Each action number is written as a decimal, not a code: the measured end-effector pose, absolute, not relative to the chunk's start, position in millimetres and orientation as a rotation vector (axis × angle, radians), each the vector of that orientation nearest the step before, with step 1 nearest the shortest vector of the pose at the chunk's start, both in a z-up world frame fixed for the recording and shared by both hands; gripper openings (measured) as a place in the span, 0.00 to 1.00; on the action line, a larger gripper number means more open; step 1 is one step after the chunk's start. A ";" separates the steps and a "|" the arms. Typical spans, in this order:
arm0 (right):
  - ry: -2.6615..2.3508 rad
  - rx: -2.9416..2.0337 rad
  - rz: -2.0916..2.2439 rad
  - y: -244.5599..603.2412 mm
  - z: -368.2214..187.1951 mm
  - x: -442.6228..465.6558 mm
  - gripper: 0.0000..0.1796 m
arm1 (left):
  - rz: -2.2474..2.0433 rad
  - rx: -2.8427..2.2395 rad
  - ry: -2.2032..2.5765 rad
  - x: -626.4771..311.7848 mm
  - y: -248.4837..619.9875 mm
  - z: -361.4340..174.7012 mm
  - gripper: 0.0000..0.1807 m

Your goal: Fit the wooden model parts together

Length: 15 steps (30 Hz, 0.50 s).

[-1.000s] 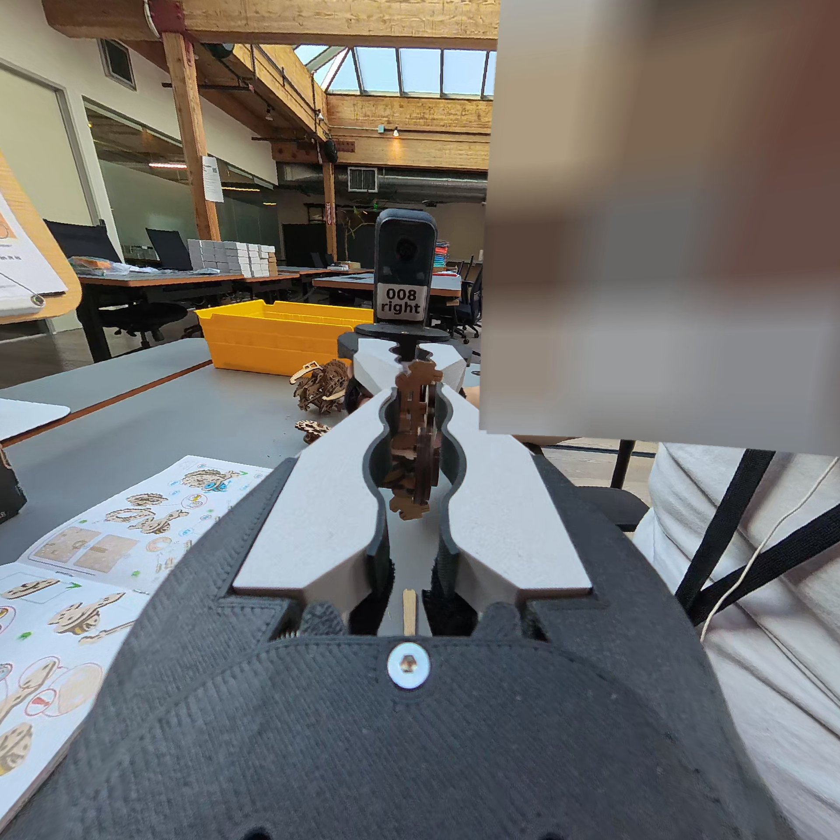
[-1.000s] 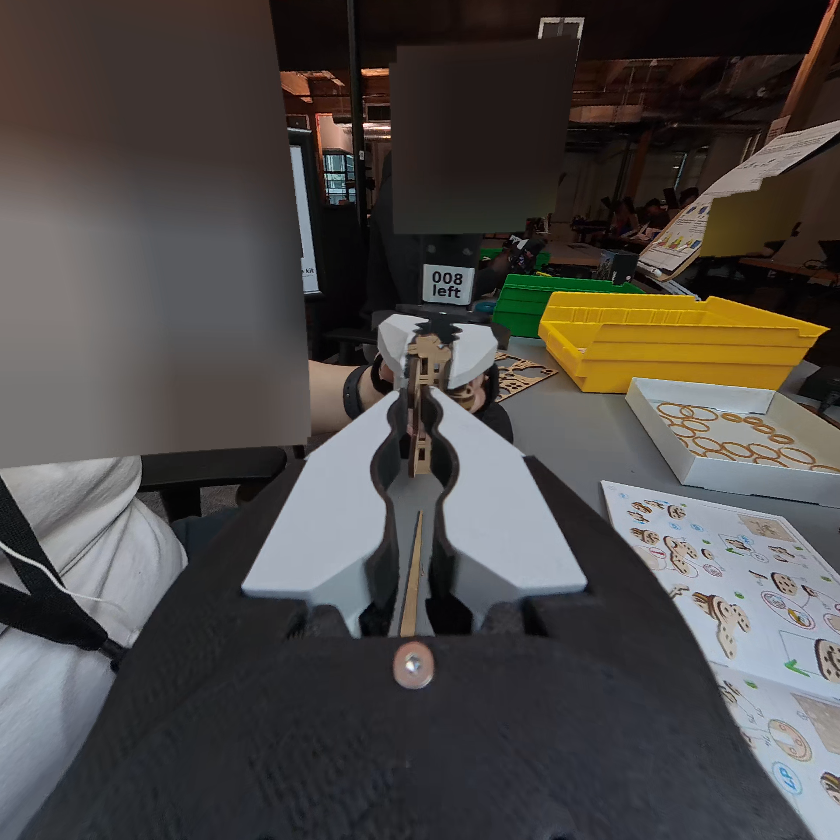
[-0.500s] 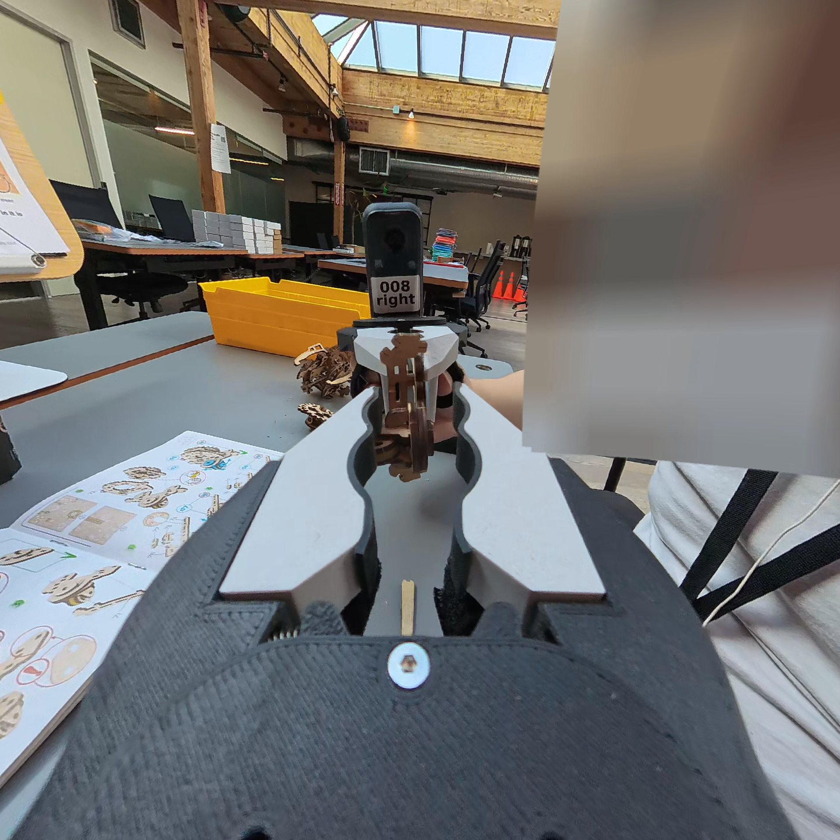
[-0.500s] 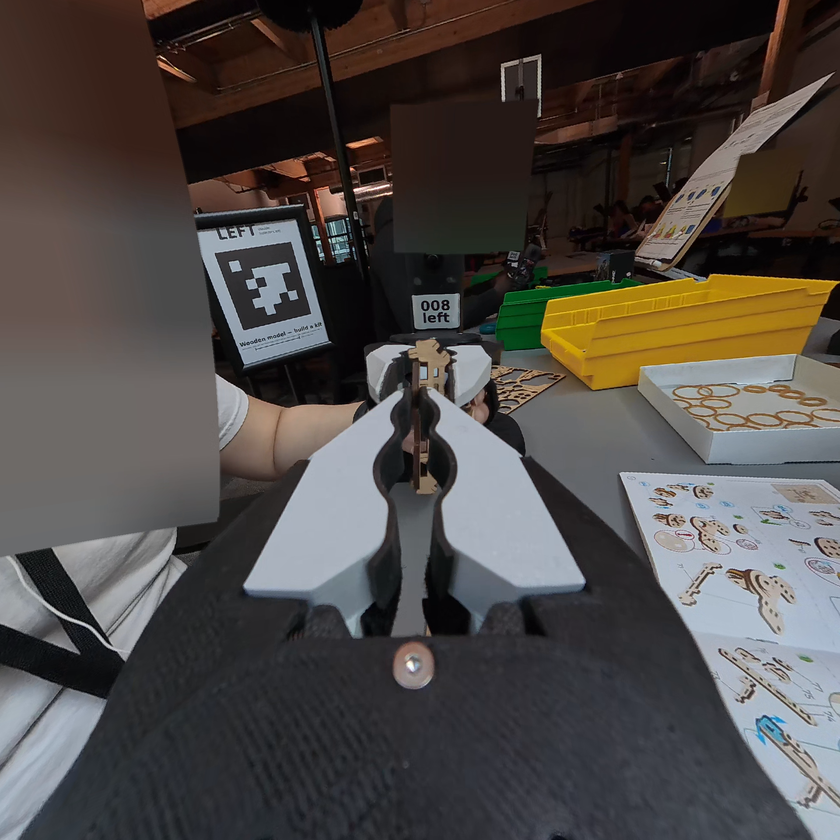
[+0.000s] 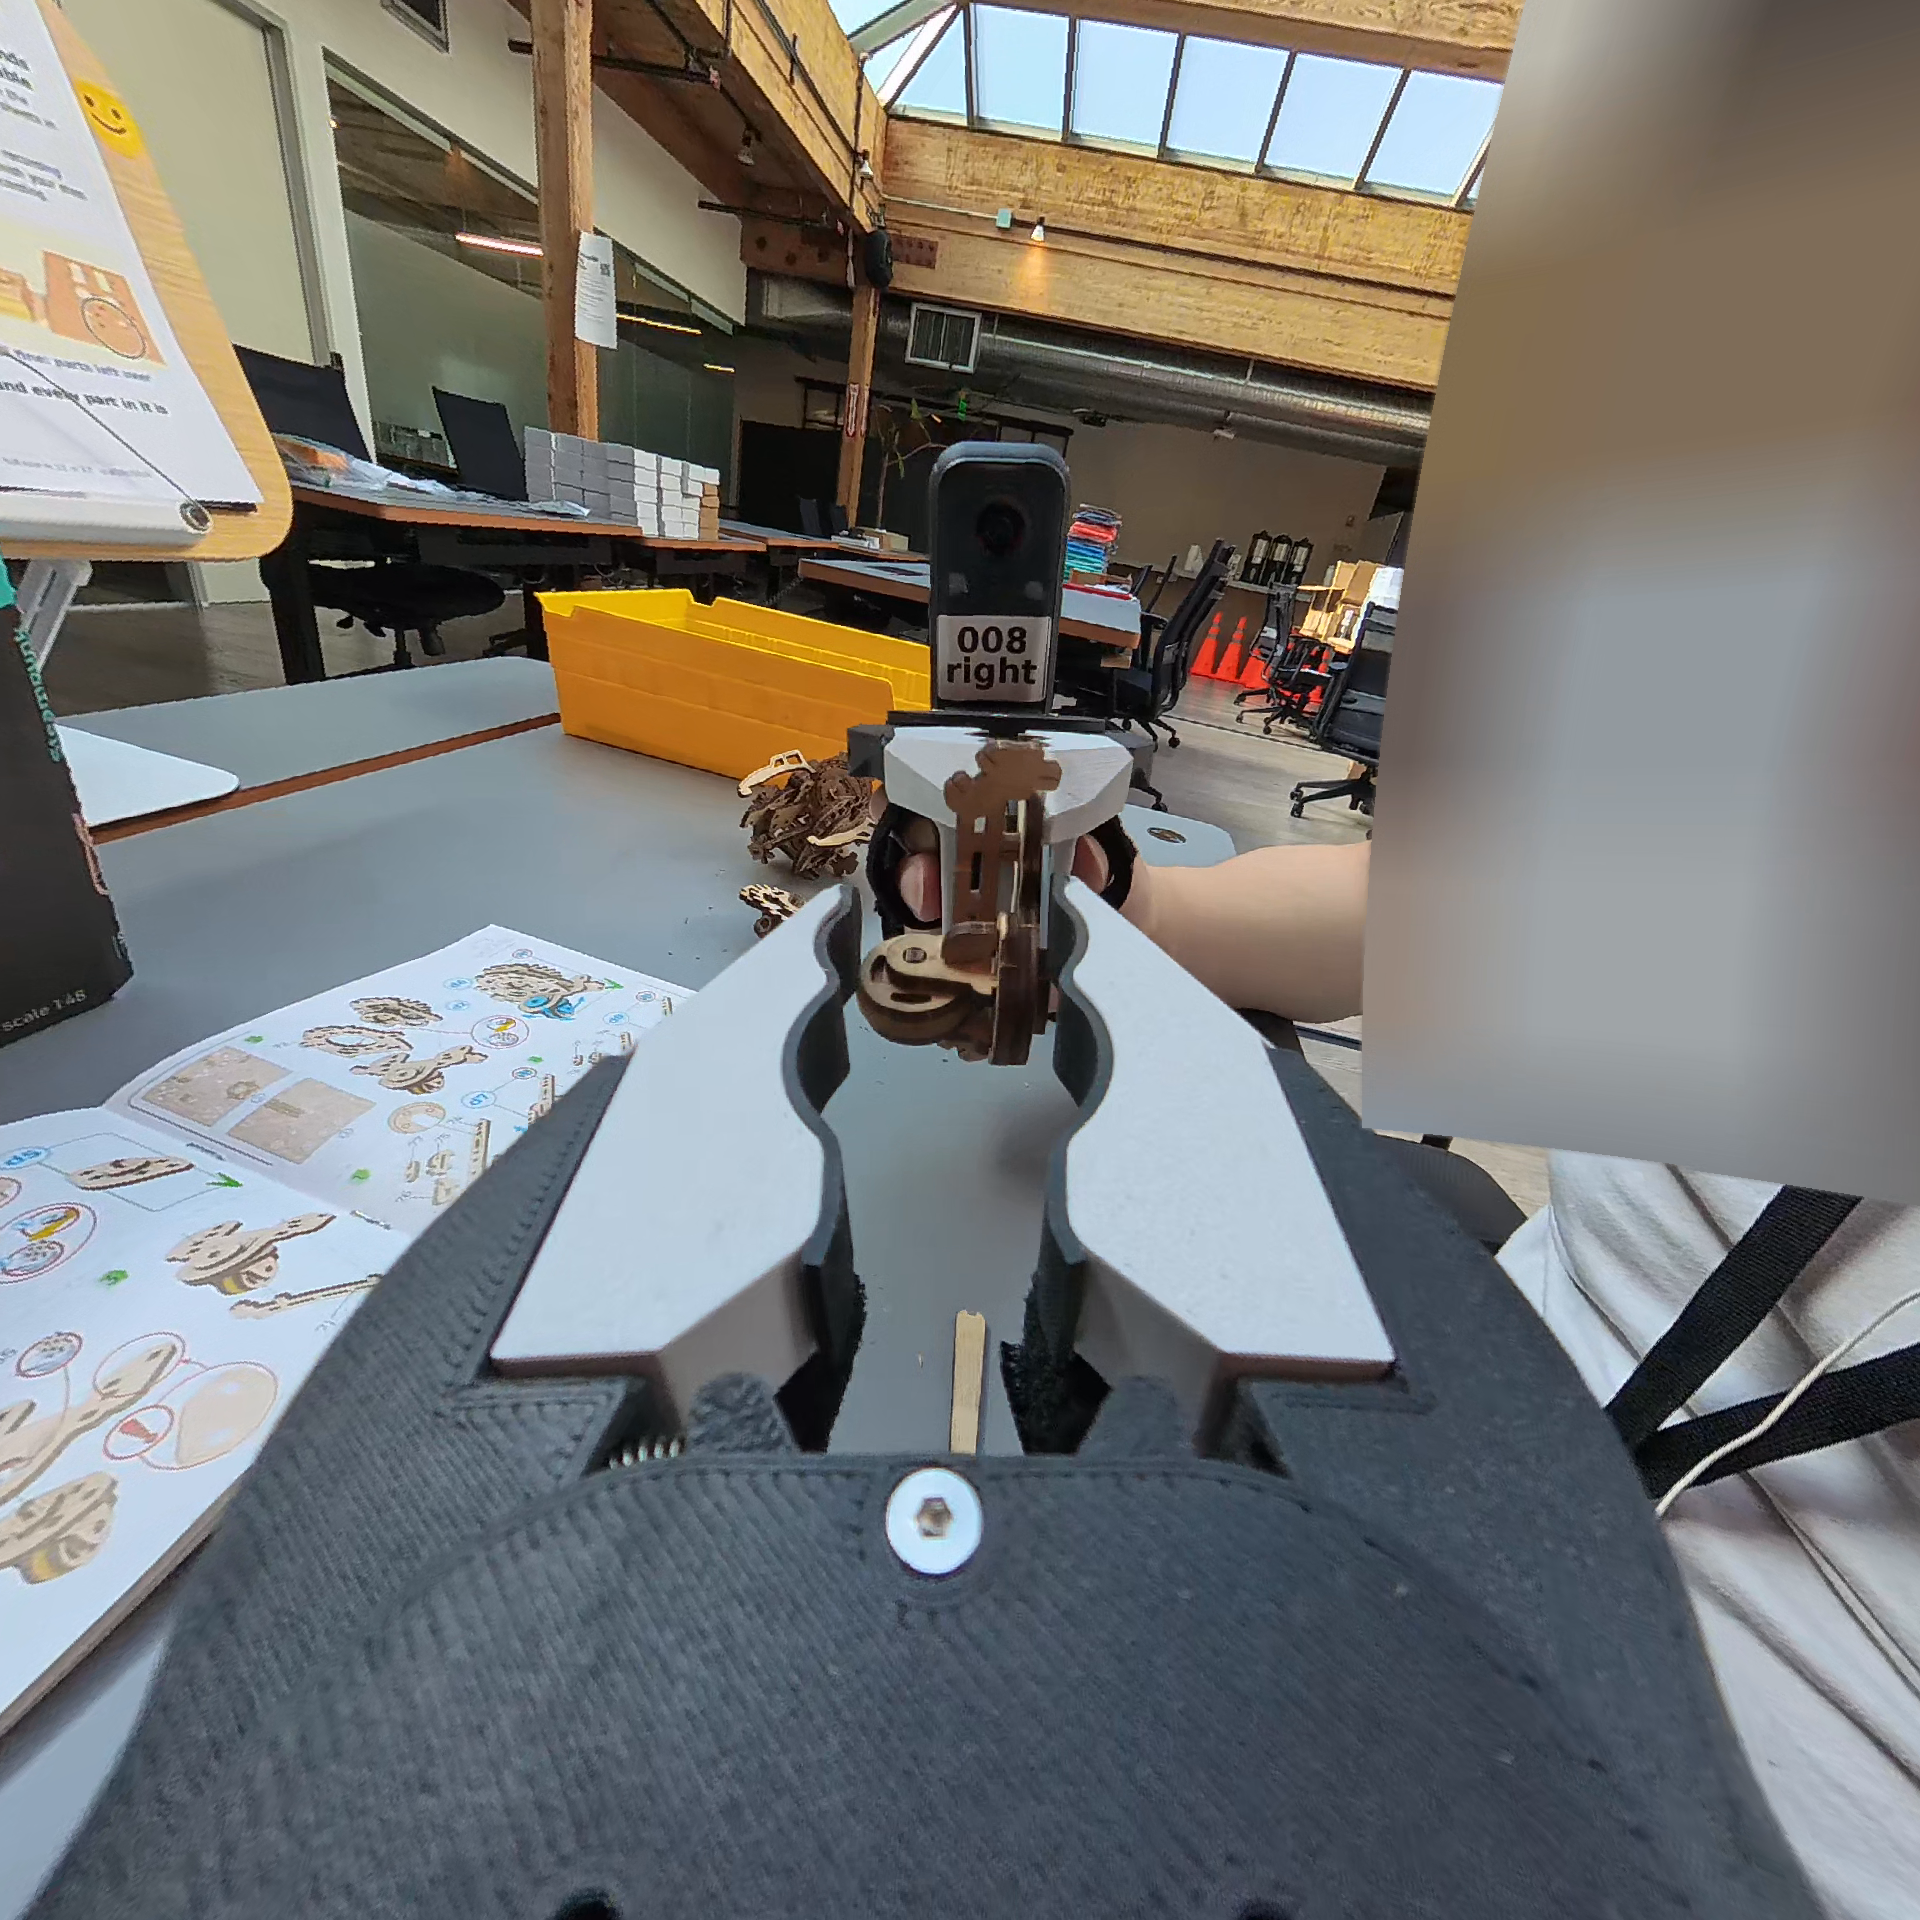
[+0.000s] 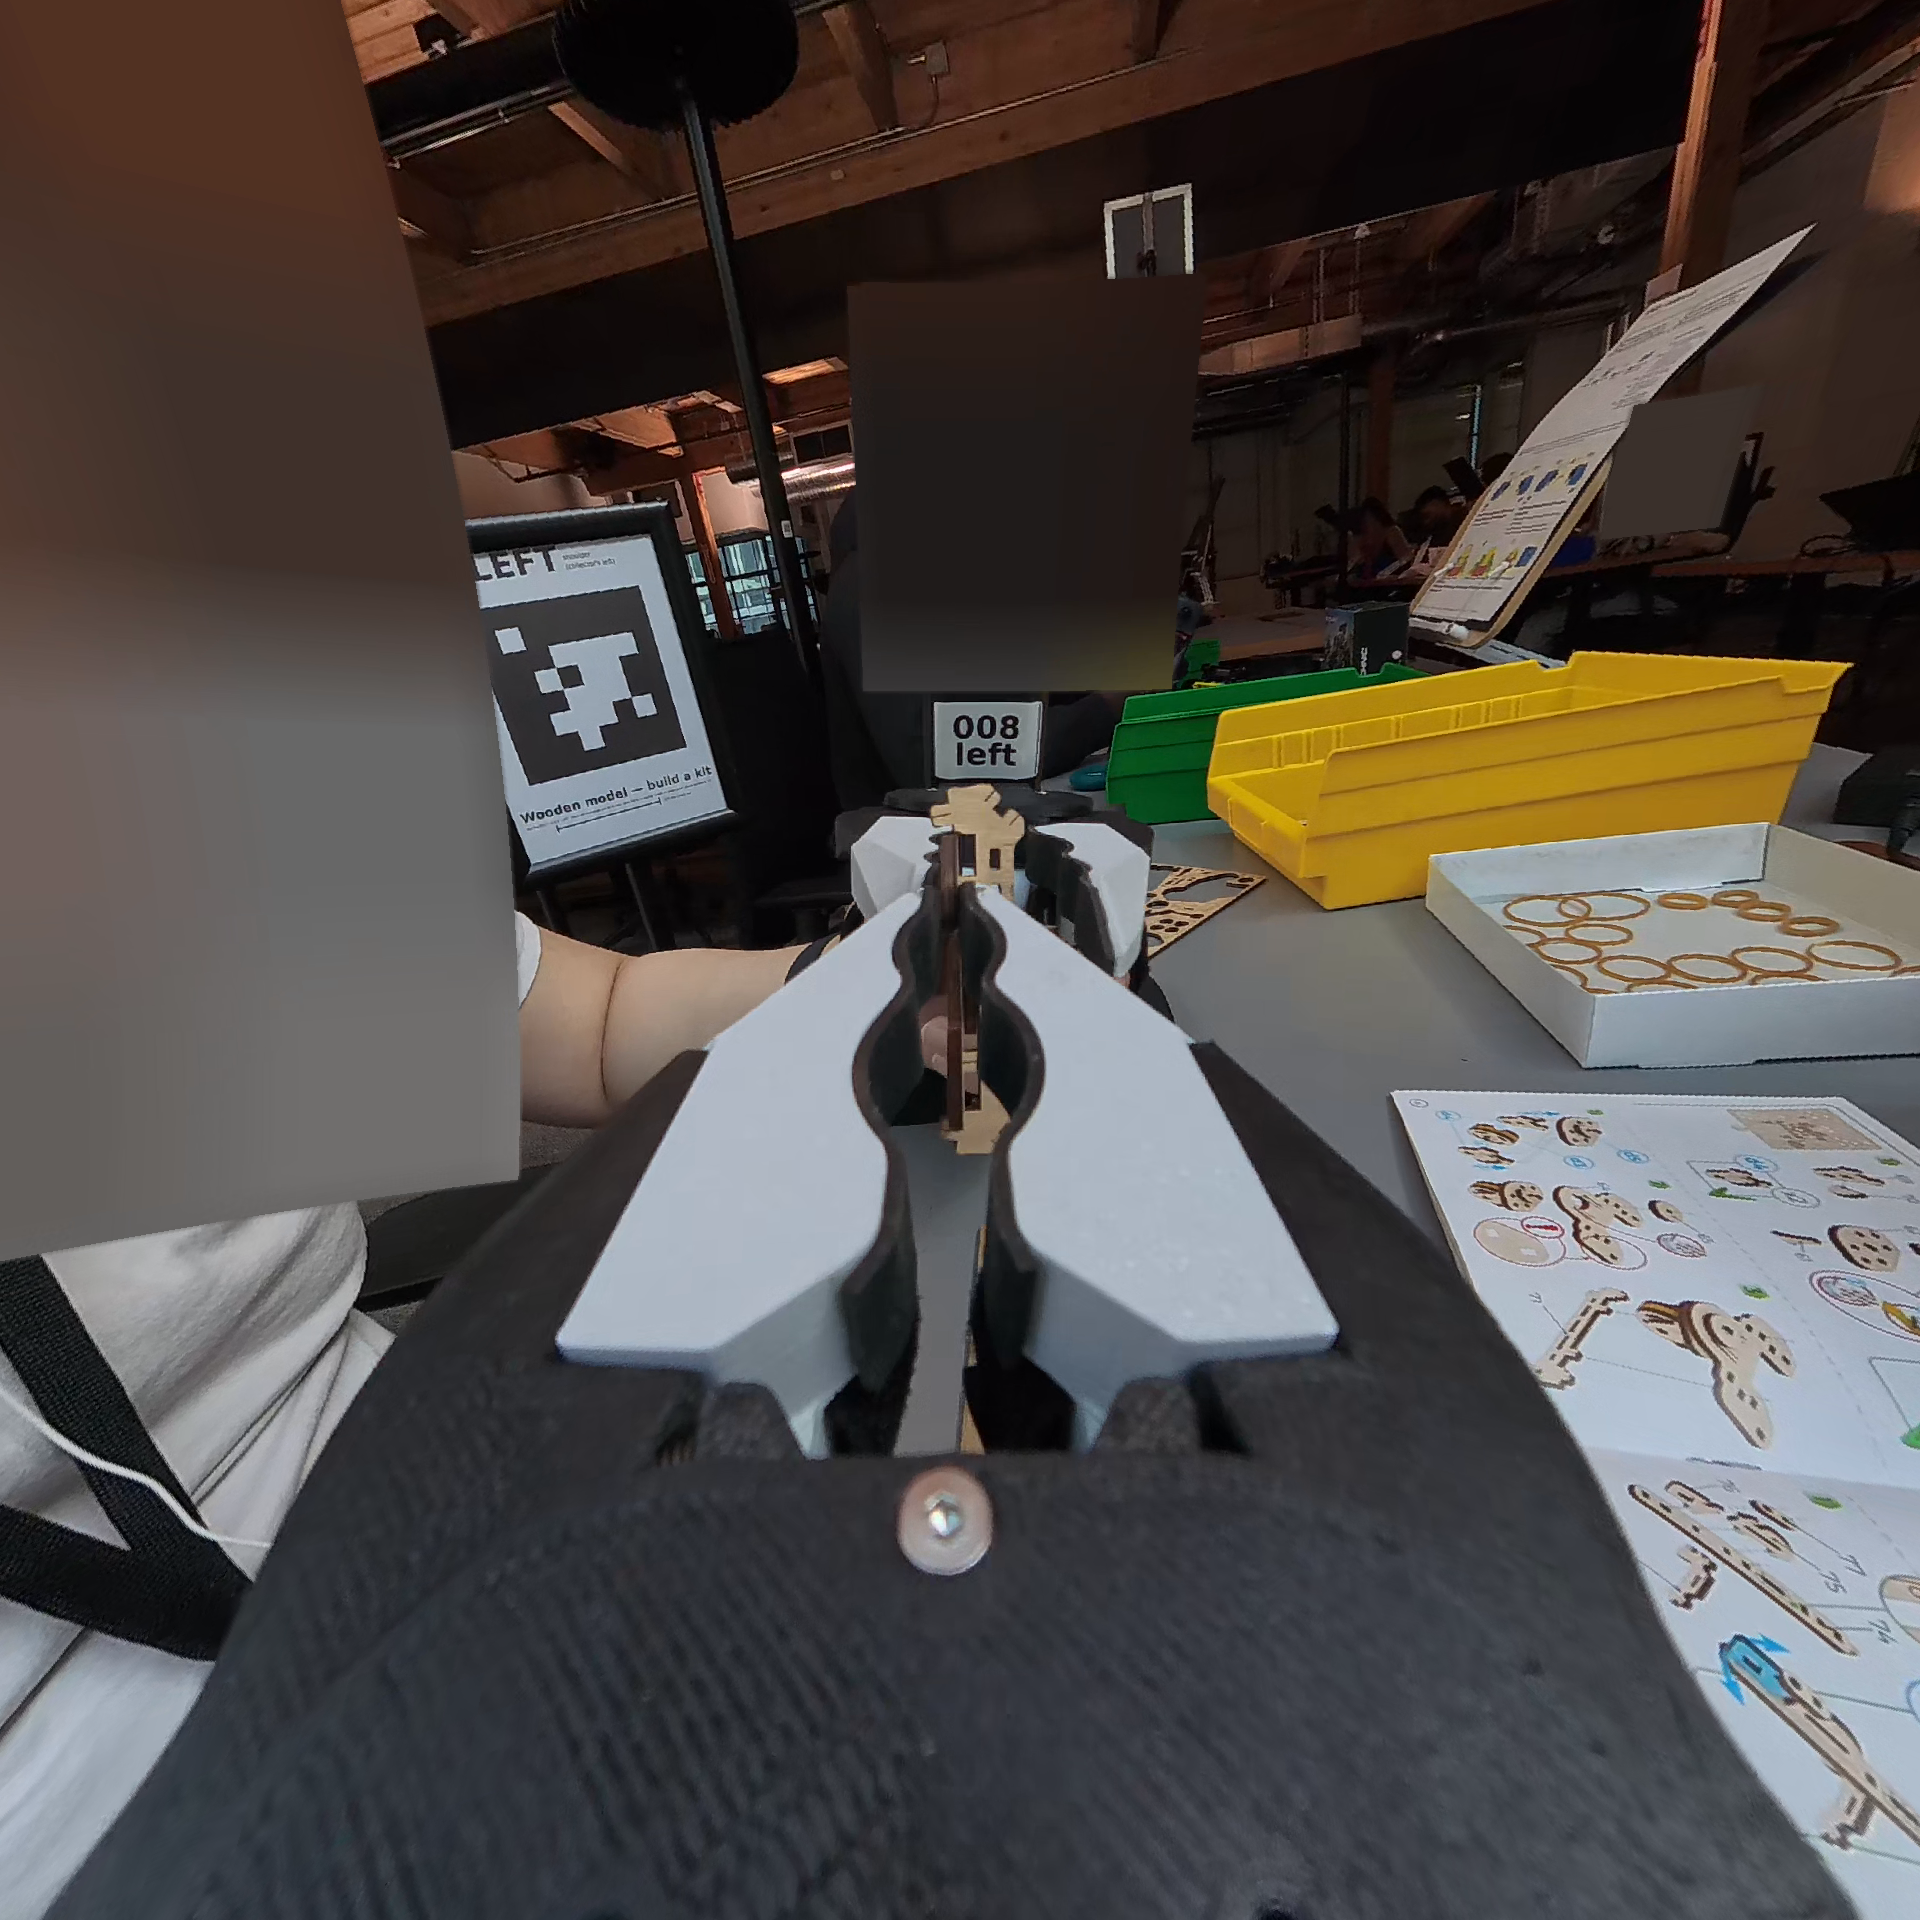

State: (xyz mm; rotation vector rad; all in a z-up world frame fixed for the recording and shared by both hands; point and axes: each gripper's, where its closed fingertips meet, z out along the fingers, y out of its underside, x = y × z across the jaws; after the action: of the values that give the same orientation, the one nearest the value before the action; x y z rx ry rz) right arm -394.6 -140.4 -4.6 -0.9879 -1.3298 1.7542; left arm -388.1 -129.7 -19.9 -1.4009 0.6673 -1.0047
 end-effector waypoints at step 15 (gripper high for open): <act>-1.508 -0.997 1.395 -131.1 -25.0 -399.8 0.14 | -0.852 -1.592 0.738 -389.3 -119.7 -51.3 0.17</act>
State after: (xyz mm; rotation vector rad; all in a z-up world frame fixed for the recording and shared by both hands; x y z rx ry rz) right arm -399.8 -131.1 -25.0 -0.9974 -1.5076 1.3947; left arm -389.3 -119.7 -51.3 -1.5922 0.7379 -0.8521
